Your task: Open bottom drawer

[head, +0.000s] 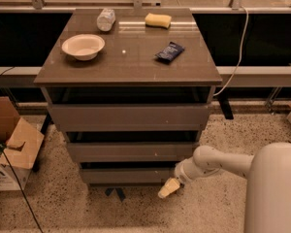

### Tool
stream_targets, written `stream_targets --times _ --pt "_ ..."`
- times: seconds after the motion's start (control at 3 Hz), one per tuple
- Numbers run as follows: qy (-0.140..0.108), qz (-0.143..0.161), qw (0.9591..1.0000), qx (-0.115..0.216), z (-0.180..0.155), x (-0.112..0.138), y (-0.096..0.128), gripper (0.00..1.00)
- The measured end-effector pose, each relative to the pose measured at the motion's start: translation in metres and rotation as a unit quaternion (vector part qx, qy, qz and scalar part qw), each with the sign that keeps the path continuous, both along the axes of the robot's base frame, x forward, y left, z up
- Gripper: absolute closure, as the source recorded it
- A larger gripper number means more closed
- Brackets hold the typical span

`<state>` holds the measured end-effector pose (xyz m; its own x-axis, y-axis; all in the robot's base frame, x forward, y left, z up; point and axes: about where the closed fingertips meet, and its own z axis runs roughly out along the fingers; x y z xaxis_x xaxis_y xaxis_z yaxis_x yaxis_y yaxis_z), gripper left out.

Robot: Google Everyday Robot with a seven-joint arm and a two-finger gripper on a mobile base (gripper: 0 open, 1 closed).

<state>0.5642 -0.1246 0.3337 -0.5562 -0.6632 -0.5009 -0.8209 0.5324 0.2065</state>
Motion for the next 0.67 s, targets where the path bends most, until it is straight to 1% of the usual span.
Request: stream_targets --times 0.33,0.67 --pt "0.000 0.000 1.0000 0.000 0.000 0.000 0.000 0.00" --pt "0.007 0.002 0.9999 -0.009 -0.010 -0.001 0.004 0.00"
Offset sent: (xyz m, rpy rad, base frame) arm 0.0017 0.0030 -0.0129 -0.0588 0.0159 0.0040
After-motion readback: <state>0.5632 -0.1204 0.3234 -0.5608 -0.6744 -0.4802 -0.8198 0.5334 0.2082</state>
